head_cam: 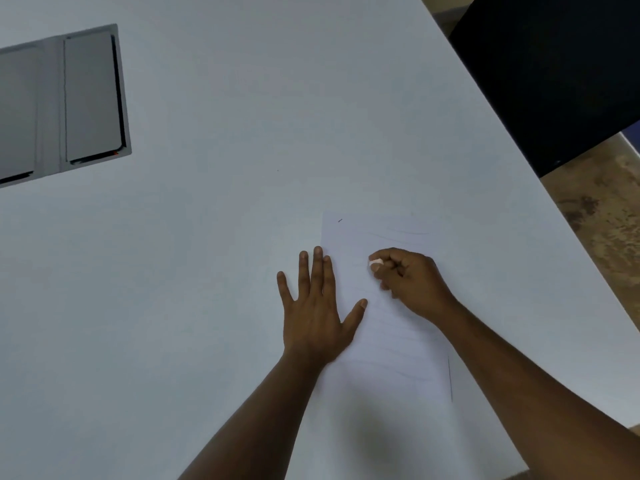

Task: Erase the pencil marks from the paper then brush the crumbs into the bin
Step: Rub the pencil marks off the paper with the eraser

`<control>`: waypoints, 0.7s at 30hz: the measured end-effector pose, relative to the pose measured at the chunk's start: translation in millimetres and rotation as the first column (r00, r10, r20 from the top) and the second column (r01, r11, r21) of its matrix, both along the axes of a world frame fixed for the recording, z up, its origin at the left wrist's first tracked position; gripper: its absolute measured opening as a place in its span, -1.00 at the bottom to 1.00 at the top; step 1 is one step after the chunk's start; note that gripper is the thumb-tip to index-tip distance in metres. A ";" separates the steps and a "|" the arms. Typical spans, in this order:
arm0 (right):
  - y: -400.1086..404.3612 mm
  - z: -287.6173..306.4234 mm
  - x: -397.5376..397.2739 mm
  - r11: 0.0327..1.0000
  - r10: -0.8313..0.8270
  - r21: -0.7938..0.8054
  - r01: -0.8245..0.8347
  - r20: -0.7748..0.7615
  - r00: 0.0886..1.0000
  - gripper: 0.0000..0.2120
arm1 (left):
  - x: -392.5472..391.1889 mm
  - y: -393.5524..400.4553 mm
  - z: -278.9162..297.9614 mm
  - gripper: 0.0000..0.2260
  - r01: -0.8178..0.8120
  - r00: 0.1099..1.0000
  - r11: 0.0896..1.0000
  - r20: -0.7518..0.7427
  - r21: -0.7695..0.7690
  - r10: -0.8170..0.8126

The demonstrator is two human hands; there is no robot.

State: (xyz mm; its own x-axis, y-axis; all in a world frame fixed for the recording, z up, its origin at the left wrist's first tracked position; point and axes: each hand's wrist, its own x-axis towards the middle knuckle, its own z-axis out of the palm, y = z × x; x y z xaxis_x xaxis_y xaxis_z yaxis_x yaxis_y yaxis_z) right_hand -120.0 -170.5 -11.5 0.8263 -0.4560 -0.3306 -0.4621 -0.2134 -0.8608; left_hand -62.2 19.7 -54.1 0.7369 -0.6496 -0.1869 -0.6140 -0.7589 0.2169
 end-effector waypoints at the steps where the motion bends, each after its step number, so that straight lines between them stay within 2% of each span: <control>1: 0.8 -0.3 0.2 0.998 0.039 -0.047 -0.040 -0.008 0.999 -0.86 | 0.2 -0.3 0.0 -0.17 0.002 1.000 1.000 0.008 0.004 -0.002; 2: 2.7 -0.3 1.6 0.985 0.095 -0.144 -0.094 -0.001 0.995 -0.85 | 0.0 -0.2 0.3 -0.17 0.004 1.000 1.000 0.017 0.007 -0.004; 5: 15.1 -4.3 16.3 0.861 0.294 -0.450 -0.237 0.061 0.954 -0.87 | -0.4 -1.1 0.7 -0.21 0.018 0.999 1.000 0.029 0.026 -0.018; 10: 33.0 -26.7 26.8 0.634 0.453 -0.718 -0.288 0.043 0.891 -0.82 | 0.8 -2.1 0.4 -0.20 0.030 0.999 0.997 0.020 0.070 -0.032; 12: 16.9 -30.4 33.4 0.568 0.457 -0.781 -0.260 0.036 0.889 -0.77 | -0.3 -2.4 1.1 -0.19 0.026 1.000 0.997 0.014 0.075 -0.027; 15: -27.6 -29.0 55.4 0.550 0.295 -0.825 -0.129 0.048 0.954 -0.74 | 0.2 -3.4 3.8 -0.18 0.023 1.000 0.997 0.001 0.075 -0.023; 17: -45.1 -26.9 60.3 0.575 0.220 -0.815 -0.073 0.068 0.973 -0.72 | 0.8 -3.5 4.3 -0.17 0.022 1.000 0.997 -0.002 0.078 -0.022; 19: -37.0 -21.0 56.9 0.606 0.238 -0.795 -0.036 0.137 0.962 -0.78 | 0.8 -3.6 4.8 -0.17 0.020 1.000 0.997 -0.009 0.078 -0.020; 21: -12.5 -16.1 43.2 0.621 0.362 -0.778 -0.100 0.170 0.917 -0.82 | 0.4 -3.2 4.2 -0.17 0.024 1.000 0.997 -0.005 0.071 -0.024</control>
